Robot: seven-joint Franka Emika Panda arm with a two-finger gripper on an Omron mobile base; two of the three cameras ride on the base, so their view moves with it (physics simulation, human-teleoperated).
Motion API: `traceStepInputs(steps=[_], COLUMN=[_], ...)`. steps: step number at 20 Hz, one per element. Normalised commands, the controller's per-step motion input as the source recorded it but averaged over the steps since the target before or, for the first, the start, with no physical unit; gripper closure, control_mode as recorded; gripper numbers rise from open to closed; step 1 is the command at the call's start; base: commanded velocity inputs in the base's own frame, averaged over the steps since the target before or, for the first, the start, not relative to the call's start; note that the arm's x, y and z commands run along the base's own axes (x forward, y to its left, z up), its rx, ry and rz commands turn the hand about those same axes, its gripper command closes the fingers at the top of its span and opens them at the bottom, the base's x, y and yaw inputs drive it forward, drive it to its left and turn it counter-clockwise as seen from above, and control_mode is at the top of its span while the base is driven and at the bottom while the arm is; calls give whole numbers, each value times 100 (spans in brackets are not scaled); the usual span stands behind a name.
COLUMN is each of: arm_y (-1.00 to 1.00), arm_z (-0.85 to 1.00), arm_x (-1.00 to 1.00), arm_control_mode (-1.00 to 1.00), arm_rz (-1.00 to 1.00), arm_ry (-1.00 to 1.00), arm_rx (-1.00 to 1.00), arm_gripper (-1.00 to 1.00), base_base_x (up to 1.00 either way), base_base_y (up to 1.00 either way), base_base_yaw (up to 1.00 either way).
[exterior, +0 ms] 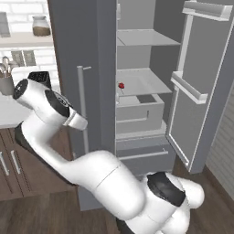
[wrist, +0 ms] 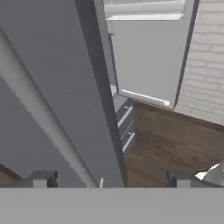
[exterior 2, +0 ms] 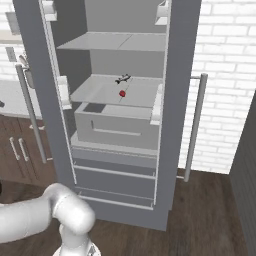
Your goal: Take the strawberry from the fridge and place it on top of the pancake, located on the dining counter.
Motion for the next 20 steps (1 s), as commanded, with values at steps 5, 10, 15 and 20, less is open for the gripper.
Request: traceStepInputs(steps=[5,10,15,20], arm_y=[-100,-100,-100,-100], arm_z=[19,16,33,30], arm_x=[-80,-52,-9,40], arm_control_mode=[-100,-100,-100,-100], arm_rz=[17,20,17,6], arm_ry=[-3,0,-2,0], arm_rx=[58,63,65,59], arm_gripper=[-100,-100,-100,-100], base_base_x=[0,0,0,0], base_base_y=[0,0,0,0], base_base_yaw=[0,0,0,0])
